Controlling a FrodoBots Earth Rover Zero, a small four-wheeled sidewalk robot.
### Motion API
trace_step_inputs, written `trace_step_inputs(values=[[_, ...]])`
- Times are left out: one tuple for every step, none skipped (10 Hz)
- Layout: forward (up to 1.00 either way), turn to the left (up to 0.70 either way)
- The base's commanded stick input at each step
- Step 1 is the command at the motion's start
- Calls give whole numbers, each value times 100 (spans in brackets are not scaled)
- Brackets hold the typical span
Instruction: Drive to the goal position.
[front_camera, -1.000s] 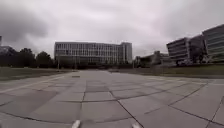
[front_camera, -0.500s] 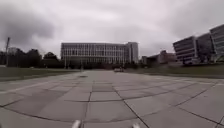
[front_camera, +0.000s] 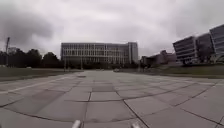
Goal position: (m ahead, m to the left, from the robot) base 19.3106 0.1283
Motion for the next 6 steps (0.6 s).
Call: trace_step_inputs(values=[[97,0],[100,0],[100,0],[100,0],[100,0],[100,0]])
